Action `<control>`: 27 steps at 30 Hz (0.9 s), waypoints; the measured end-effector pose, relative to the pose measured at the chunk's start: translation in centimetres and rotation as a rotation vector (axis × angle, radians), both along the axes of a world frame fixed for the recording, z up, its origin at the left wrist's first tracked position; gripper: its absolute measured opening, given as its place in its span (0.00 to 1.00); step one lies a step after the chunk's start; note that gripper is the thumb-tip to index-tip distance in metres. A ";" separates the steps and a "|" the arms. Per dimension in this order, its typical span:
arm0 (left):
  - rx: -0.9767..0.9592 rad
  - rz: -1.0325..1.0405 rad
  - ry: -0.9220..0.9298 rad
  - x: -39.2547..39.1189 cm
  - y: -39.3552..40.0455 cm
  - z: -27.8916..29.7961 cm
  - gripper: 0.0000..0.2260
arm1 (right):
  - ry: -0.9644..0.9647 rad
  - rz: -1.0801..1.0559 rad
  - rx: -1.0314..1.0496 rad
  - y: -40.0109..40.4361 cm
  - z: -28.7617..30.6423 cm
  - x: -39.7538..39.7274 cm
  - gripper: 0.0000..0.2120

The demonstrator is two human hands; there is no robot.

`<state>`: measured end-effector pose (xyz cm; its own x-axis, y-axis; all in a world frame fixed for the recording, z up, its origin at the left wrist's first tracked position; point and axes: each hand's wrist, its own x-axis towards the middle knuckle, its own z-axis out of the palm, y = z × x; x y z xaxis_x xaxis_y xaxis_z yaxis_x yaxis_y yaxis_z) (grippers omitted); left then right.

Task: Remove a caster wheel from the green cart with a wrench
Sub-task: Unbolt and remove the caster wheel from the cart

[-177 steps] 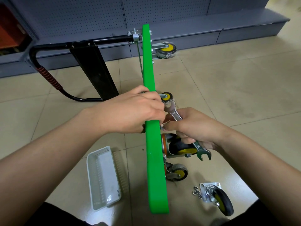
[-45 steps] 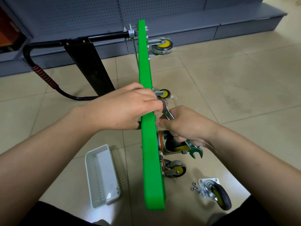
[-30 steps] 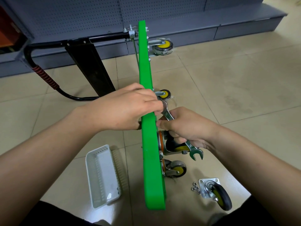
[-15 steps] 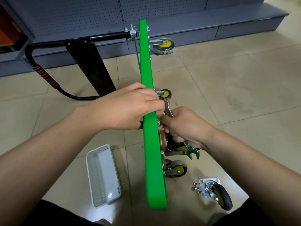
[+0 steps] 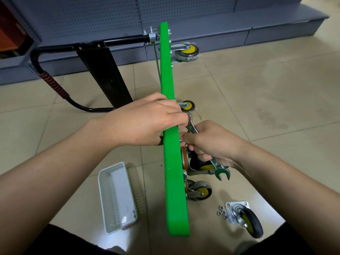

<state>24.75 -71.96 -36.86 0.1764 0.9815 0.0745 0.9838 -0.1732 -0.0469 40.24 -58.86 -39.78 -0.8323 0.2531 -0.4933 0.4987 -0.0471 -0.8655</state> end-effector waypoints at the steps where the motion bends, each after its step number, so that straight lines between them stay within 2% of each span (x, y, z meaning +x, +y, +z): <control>1: 0.004 0.001 -0.005 0.0 0.0 0.0 0.16 | 0.001 0.000 -0.007 0.0 -0.1 0.0 0.16; 4: 0.013 0.009 -0.017 0.1 0.0 -0.1 0.17 | 0.005 0.011 -0.005 0.4 0.2 0.2 0.14; 8: -0.001 0.018 0.008 0.1 0.0 -0.1 0.19 | 0.013 0.069 0.022 1.0 0.4 0.2 0.02; 11: -0.002 0.019 0.011 0.1 0.0 -0.1 0.19 | 0.033 0.053 0.064 0.9 0.2 0.2 0.07; 14: 0.010 0.008 0.021 0.0 0.0 -0.1 0.18 | 0.038 0.037 0.067 0.5 0.4 0.1 0.04; 19: 0.016 -0.007 0.021 -0.1 0.0 -0.2 0.18 | -0.024 0.001 0.035 0.2 0.1 -0.2 0.14; 24: 0.009 -0.005 0.001 -0.1 0.0 -0.1 0.18 | -0.026 0.004 0.008 0.2 0.1 -0.1 0.14; 27: 0.010 0.004 -0.008 -0.1 -0.1 -0.2 0.19 | -0.002 0.037 0.046 0.8 0.2 0.1 0.10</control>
